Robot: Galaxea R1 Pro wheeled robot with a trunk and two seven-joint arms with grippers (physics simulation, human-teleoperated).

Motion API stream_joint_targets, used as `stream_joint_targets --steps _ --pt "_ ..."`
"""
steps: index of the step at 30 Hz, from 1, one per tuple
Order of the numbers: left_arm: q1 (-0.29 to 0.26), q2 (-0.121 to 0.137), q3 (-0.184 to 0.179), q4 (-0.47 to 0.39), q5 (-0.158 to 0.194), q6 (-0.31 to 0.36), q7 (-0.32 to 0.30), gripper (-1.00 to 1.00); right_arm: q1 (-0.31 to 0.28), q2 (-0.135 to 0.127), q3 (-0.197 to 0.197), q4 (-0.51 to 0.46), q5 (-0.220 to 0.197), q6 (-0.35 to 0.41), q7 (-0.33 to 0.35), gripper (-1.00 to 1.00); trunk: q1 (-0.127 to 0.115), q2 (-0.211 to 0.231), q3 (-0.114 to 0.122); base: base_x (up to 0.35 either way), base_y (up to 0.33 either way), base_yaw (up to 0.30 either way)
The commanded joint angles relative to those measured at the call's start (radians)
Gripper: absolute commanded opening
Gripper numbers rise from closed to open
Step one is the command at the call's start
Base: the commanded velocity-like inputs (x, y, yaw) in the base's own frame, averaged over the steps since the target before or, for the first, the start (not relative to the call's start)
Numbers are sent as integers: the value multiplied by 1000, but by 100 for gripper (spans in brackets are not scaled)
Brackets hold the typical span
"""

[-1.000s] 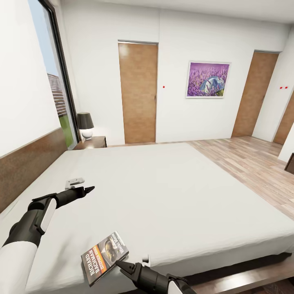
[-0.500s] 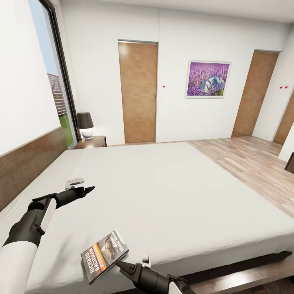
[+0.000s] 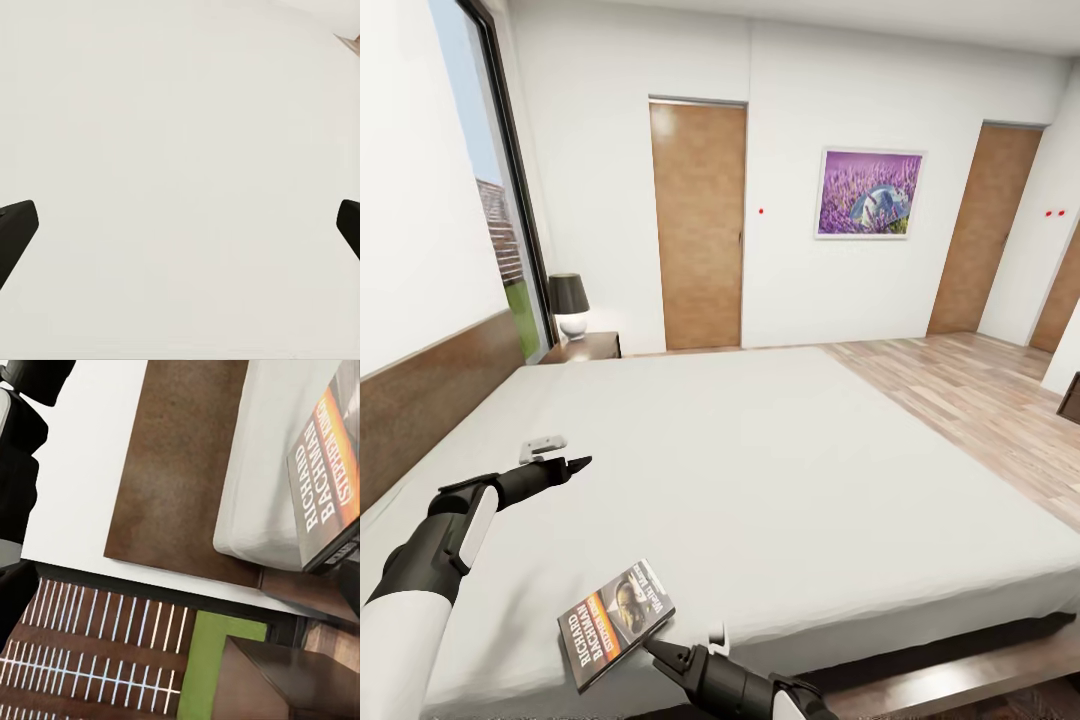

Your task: In the bedroom, move the book from the bed onto either nightstand, and place the two sandals side by side next to the bed.

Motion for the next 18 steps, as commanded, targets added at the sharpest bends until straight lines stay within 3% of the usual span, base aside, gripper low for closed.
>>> stream_joint_targets --steps 1,6,18 --pt "-1 0 2 -1 6 8 -2 100 -1 0 3 0 -11 9 0 100 4 -8 -4 0 0 0" --pt "-1 0 2 -4 6 8 -2 100 0 0 3 1 -13 8 -1 100 23 -43 -20 0 0 0" --pt "-1 0 2 -10 6 8 -2 100 1 -1 -1 1 -18 8 1 100 23 -43 -20 0 0 0"
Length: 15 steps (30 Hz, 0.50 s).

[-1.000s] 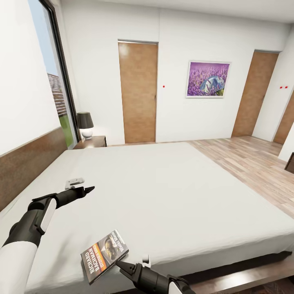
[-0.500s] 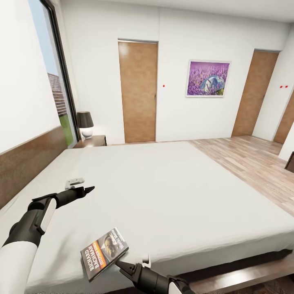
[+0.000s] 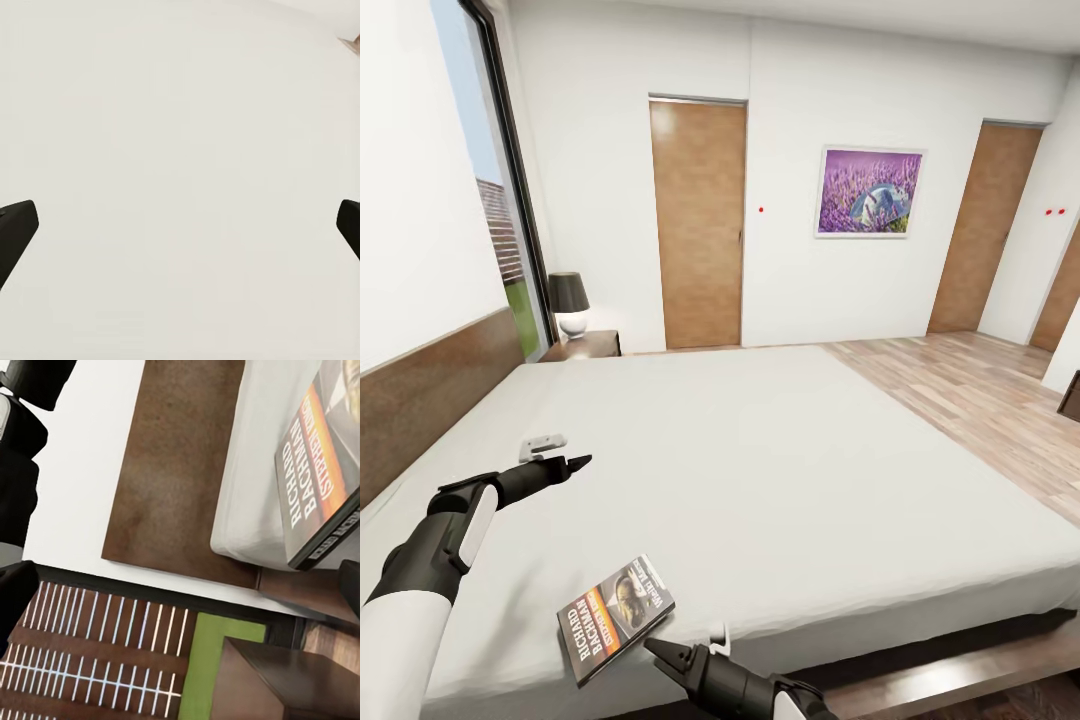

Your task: In the bedroom, move the book from the bed onto either nightstand, and place the two sandals side by side next to the bed.

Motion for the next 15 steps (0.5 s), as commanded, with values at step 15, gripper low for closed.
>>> stream_joint_targets --steps 15 --pt "0 0 2 -3 6 8 -5 100 0 -18 -2 2 -11 9 20 100 23 -42 -20 0 0 0"
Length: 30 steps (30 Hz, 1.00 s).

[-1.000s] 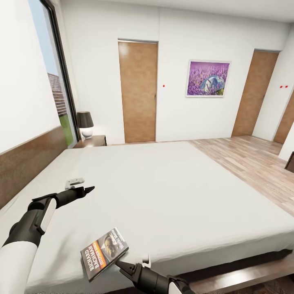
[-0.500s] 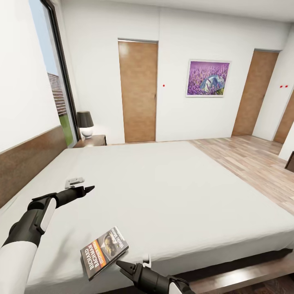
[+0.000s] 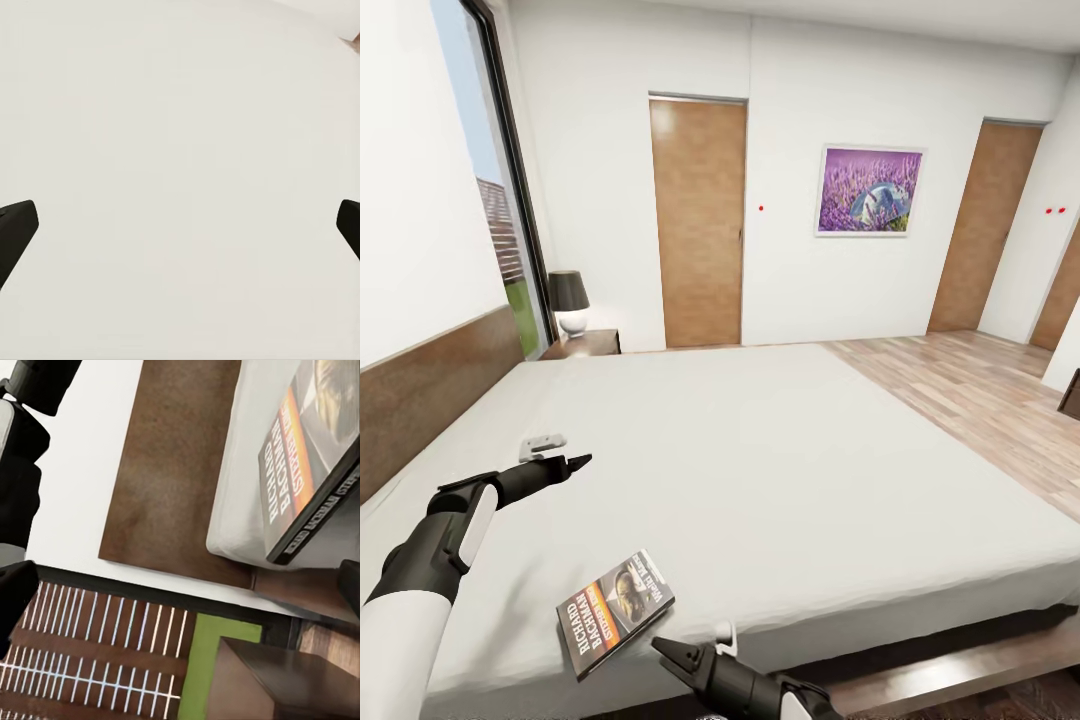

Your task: In the bedroom, move the book from the bed onto either nightstand, and place the two sandals side by side next to the bed.

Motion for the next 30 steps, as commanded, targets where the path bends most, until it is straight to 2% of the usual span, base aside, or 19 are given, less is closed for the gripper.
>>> stream_joint_targets --steps 1,10,15,22,27,30 --pt "-1 0 2 -1 6 8 -2 100 -1 -1 3 4 -10 9 5 100 0 0 -1 0 0 0" --pt "-1 0 2 -1 6 8 -2 100 -1 -9 -2 72 -13 7 61 100 0 0 -1 0 0 0" --pt "-1 0 2 -1 6 8 -2 100 -1 -12 -2 87 -12 7 95 100 0 0 -1 0 0 0" --pt "-1 0 2 -1 6 8 -2 100 0 -13 -1 93 -11 7 109 100 0 0 -1 0 0 0" --pt "-1 0 2 -1 6 8 -1 100 0 -12 0 94 -5 7 111 100 19 -35 -17 0 0 0" --pt "-1 0 2 -1 6 8 -1 100 -1 -12 1 93 -2 7 112 100 19 -35 -17 0 0 0"
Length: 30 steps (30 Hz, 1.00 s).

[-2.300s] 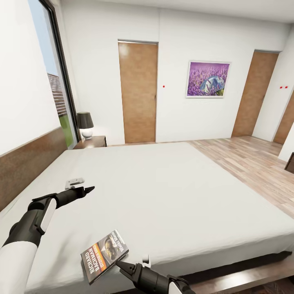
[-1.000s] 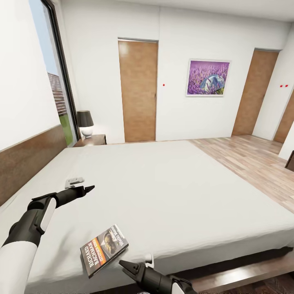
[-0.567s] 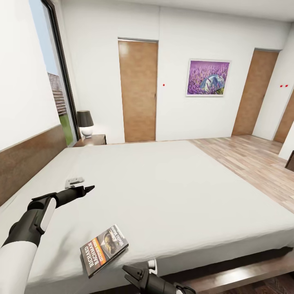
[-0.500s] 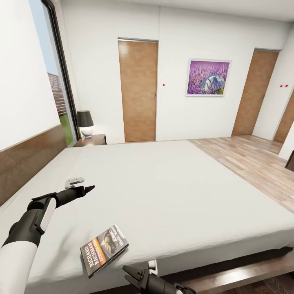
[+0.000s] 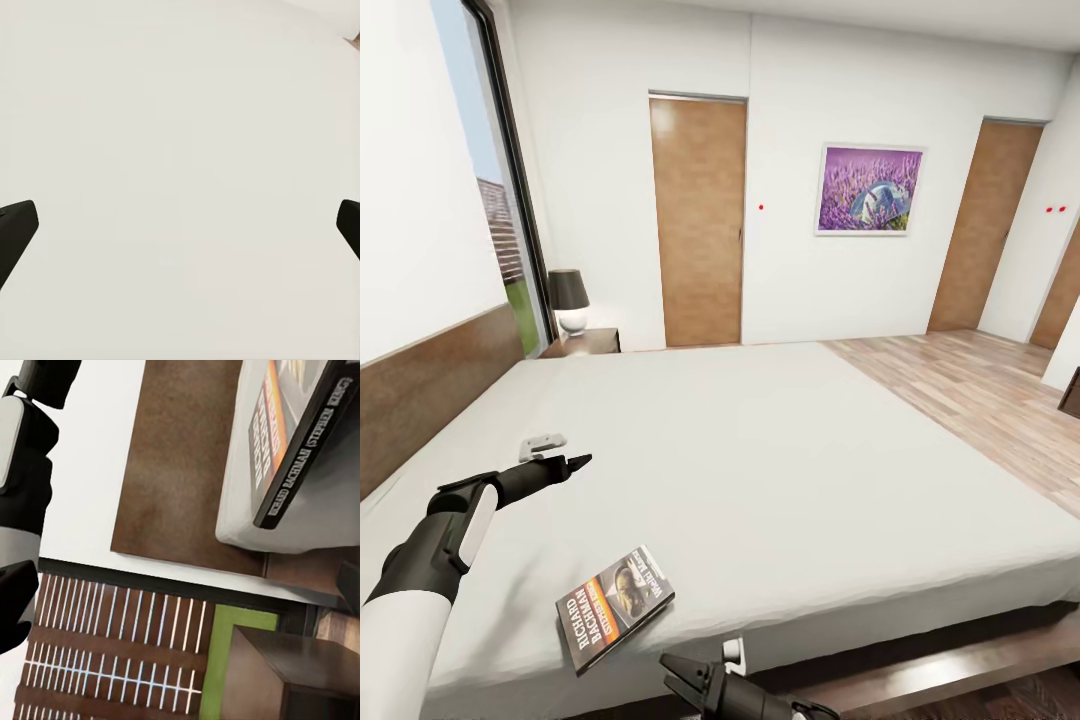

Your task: In the bedroom, move the book from the bed onto either nightstand, and place the two sandals side by side next to the bed.

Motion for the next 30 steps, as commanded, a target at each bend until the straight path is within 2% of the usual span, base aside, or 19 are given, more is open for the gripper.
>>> stream_joint_targets --steps 1,8,15,21,25,30 --pt "-1 0 2 -1 6 8 -1 100 -1 0 6 0 -9 9 1 100 0 0 -1 0 0 0" --pt "-1 0 2 -1 6 8 -2 100 -1 -2 6 -3 -7 9 29 100 0 0 -1 0 0 0" --pt "-1 0 2 -1 6 8 -2 100 -1 -23 3 -6 -9 6 74 100 0 0 -1 0 0 0" --pt "0 0 2 -1 6 8 -2 100 -3 -35 -3 -8 -16 -41 85 100 0 0 -1 0 0 0" --pt "0 0 2 -1 6 8 -2 100 -3 -43 -31 -9 -19 -71 89 100 0 0 -1 0 0 0" --pt "-1 0 2 -1 6 8 -2 100 -3 -51 -118 -3 -21 -93 121 100 0 0 -1 0 0 0"
